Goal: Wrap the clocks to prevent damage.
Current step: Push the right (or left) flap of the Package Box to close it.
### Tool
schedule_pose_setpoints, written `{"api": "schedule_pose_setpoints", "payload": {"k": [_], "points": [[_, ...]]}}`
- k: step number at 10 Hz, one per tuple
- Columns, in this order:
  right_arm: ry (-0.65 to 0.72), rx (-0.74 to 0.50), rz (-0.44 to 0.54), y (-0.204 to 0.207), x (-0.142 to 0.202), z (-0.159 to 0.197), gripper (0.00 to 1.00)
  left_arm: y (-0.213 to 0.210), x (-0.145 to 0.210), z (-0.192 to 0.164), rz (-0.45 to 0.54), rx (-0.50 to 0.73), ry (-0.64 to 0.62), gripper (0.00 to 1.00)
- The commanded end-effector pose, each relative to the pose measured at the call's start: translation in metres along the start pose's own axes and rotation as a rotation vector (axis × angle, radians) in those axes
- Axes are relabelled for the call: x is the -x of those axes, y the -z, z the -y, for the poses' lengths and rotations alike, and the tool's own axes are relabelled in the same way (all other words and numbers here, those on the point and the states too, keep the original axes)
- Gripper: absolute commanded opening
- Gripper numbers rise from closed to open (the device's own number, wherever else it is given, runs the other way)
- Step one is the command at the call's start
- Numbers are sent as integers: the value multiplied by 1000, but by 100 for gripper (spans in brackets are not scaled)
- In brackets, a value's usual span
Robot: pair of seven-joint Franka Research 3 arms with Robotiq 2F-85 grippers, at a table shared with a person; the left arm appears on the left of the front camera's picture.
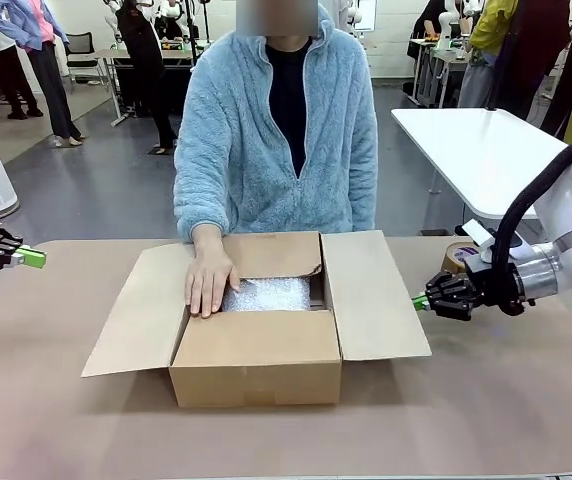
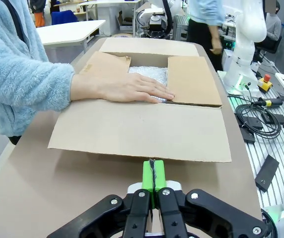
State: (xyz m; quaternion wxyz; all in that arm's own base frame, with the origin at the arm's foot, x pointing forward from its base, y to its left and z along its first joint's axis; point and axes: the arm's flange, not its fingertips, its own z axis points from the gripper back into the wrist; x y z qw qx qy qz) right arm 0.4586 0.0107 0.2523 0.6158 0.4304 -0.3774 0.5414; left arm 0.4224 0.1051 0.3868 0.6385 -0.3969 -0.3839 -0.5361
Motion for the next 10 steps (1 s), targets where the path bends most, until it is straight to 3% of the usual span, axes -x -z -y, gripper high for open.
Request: {"api": "schedule_pose_setpoints", "payload": {"k": [1, 4, 7, 10], "points": [[19, -41, 96, 11, 4, 7, 1, 0, -1, 2, 2, -8, 3, 0], [27, -137, 209, 22, 2, 2, 1, 0, -1, 2, 2, -8, 3, 0], [-60, -119, 336, 24, -7, -9, 1, 0, -1, 2, 2, -8, 3, 0], [-94, -156, 374, 38, -14, -21, 1, 0, -1, 2, 2, -8, 3, 0]]}}
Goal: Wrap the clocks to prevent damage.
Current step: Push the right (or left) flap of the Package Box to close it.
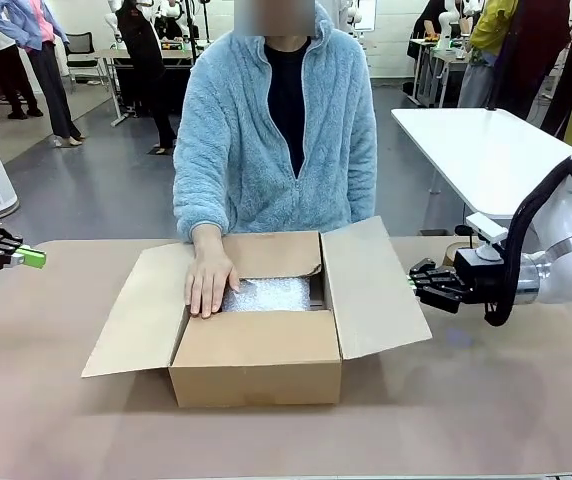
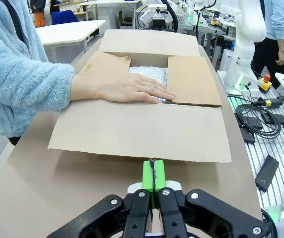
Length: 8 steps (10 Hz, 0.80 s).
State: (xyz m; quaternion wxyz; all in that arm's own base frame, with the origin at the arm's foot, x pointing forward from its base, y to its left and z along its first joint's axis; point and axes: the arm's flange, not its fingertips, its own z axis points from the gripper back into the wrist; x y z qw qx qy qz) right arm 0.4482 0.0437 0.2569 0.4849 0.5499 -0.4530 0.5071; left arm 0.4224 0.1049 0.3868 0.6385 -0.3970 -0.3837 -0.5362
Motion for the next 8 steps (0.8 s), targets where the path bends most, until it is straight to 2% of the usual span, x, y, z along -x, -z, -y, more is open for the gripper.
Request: {"api": "schedule_pose_setpoints", "payload": {"k": [1, 5, 8], "points": [[-36, -12, 42, 15, 0, -8, 1, 0, -1, 2, 2, -8, 3, 0], [-79, -60, 109, 56, -16, -12, 1, 0, -1, 2, 2, -8, 3, 0], [-101, -21, 177, 75, -19, -12, 1, 0, -1, 2, 2, -8, 3, 0]]}}
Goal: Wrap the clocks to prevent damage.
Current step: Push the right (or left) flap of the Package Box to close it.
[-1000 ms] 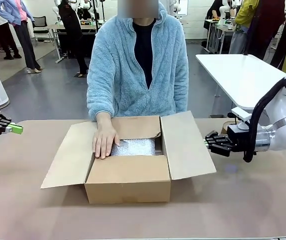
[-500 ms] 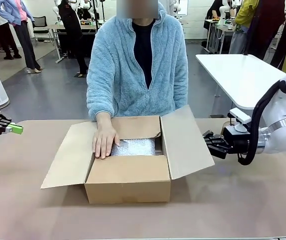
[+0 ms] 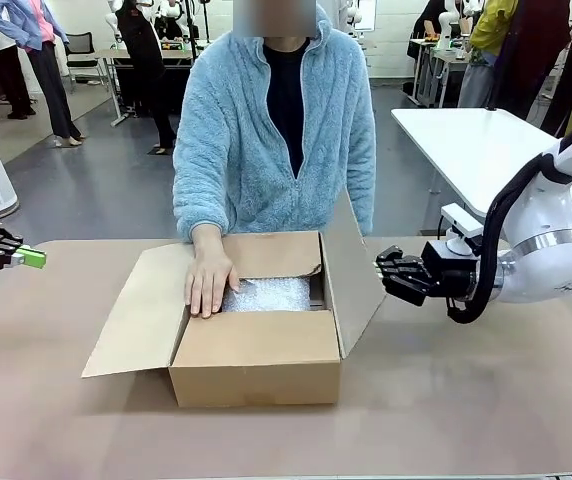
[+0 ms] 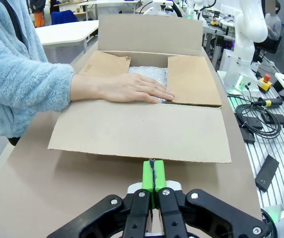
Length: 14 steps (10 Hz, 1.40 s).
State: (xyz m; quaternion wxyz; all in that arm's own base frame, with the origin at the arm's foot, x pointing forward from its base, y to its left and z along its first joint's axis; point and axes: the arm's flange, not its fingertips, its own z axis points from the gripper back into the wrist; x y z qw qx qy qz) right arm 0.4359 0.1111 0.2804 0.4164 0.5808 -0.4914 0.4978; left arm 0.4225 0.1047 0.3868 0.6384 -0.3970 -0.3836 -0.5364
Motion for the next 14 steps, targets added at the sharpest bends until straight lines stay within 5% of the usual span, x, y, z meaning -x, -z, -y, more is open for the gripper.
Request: {"api": "schedule_pose_setpoints", "payload": {"k": [1, 14], "points": [[-22, 35, 23, 12, 9, -5, 1, 0, -1, 2, 3, -9, 3, 0], [-33, 147, -173, 64, 55, 36, 1, 0, -1, 2, 3, -9, 3, 0]]}}
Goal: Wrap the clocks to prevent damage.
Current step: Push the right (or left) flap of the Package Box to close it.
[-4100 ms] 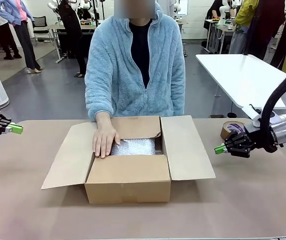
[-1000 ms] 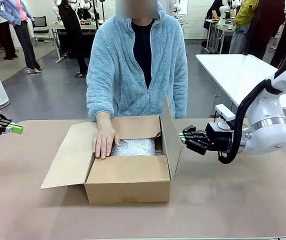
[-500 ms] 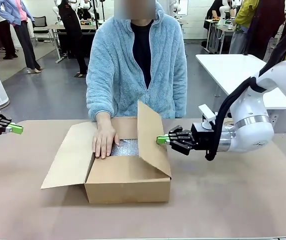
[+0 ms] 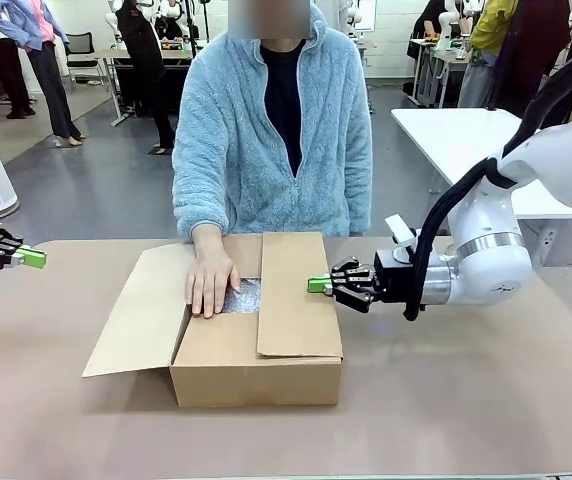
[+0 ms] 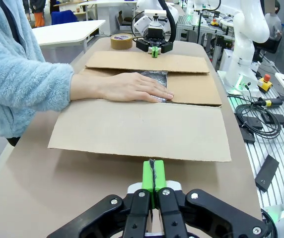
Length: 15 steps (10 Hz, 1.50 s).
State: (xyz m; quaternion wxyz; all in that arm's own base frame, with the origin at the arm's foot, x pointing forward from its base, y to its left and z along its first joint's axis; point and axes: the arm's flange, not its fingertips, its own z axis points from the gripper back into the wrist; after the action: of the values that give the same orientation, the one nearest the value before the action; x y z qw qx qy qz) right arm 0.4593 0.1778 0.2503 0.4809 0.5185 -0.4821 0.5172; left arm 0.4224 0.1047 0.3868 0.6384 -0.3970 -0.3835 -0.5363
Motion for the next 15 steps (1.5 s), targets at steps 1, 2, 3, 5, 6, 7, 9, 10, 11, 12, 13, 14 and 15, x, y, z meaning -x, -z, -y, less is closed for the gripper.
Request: {"api": "schedule_pose_setpoints", "payload": {"k": [1, 2, 3, 5, 6, 7, 9, 10, 11, 12, 13, 14, 15], "points": [[-30, 59, -27, 11, 14, 4, 1, 0, -1, 2, 3, -9, 3, 0], [-30, 66, -45, 12, 16, 8, 1, 0, -1, 2, 3, -9, 3, 0], [-17, 71, -60, 11, 19, 12, 1, 0, -1, 2, 3, -9, 3, 0], [32, 84, -118, 11, 25, 17, 1, 0, -1, 2, 3, -9, 3, 0], [37, 92, -146, 9, 25, 15, 1, 0, -1, 2, 3, -9, 3, 0], [27, 93, -178, 10, 23, 13, 1, 0, -1, 2, 3, -9, 3, 0], [7, 34, -41, 2, -2, 12, 1, 0, -1, 2, 3, -9, 3, 0], [7, 34, -41, 2, -2, 12, 1, 0, -1, 2, 3, -9, 3, 0], [7, 34, -41, 2, -2, 12, 1, 0, -1, 2, 3, -9, 3, 0], [7, 34, -41, 2, -2, 12, 1, 0, -1, 2, 3, -9, 3, 0], [7, 34, -41, 2, -2, 12, 1, 0, -1, 2, 3, -9, 3, 0], [7, 34, -41, 2, -2, 12, 1, 0, -1, 2, 3, -9, 3, 0], [7, 34, -41, 2, -2, 12, 1, 0, -1, 2, 3, -9, 3, 0]]}}
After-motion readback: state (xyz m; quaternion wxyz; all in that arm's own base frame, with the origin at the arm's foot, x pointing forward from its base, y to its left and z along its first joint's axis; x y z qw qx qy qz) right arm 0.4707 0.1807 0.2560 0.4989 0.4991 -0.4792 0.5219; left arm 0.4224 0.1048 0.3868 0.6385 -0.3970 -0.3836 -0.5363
